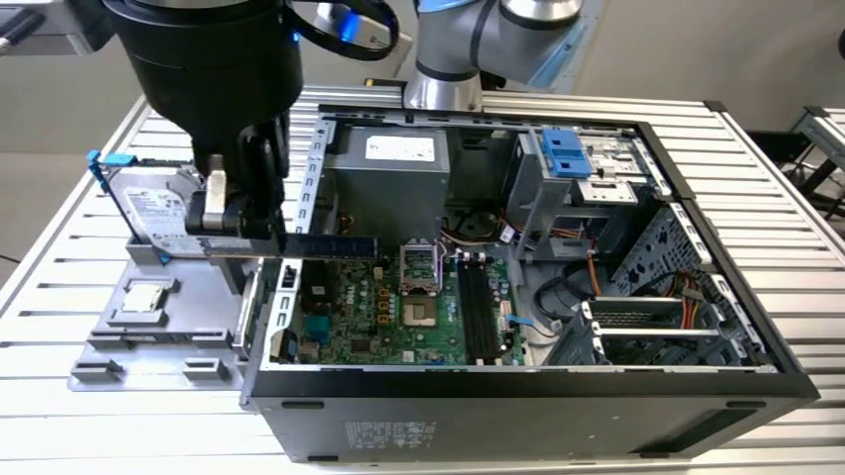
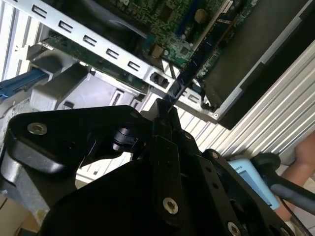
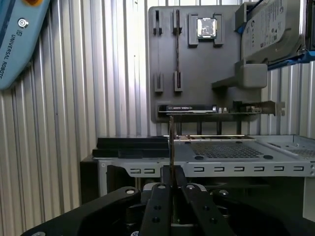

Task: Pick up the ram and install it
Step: 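Pick up the ram and move it above insertion slot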

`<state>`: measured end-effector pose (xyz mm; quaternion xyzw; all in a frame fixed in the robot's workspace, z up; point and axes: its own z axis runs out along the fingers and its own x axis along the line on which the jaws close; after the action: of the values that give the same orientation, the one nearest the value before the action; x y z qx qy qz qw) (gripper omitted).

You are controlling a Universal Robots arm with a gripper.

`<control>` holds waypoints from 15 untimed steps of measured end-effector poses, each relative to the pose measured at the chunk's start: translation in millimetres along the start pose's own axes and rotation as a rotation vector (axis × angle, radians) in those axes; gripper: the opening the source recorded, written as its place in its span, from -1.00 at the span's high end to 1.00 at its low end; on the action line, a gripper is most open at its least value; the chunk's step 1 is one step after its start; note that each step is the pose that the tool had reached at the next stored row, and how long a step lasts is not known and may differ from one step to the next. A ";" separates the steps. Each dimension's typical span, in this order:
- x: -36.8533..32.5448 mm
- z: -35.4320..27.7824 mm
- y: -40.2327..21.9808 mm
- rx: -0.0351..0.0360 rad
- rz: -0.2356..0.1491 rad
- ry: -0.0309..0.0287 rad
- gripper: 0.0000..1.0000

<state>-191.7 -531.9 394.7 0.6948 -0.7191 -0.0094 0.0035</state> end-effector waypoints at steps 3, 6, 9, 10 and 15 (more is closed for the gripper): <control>-0.4 -0.2 -10.7 0.0000 0.000 0.0000 1.00; -0.8 -0.4 -21.5 0.0000 0.000 0.0000 1.00; -1.1 -0.6 -31.6 0.0000 0.000 0.0000 1.00; -1.2 -0.6 -34.9 0.0000 0.000 0.0000 1.00; -1.7 -0.8 -50.3 0.0000 0.000 -0.0001 1.00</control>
<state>-141.4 -531.9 394.6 0.6948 -0.7191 -0.0094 0.0034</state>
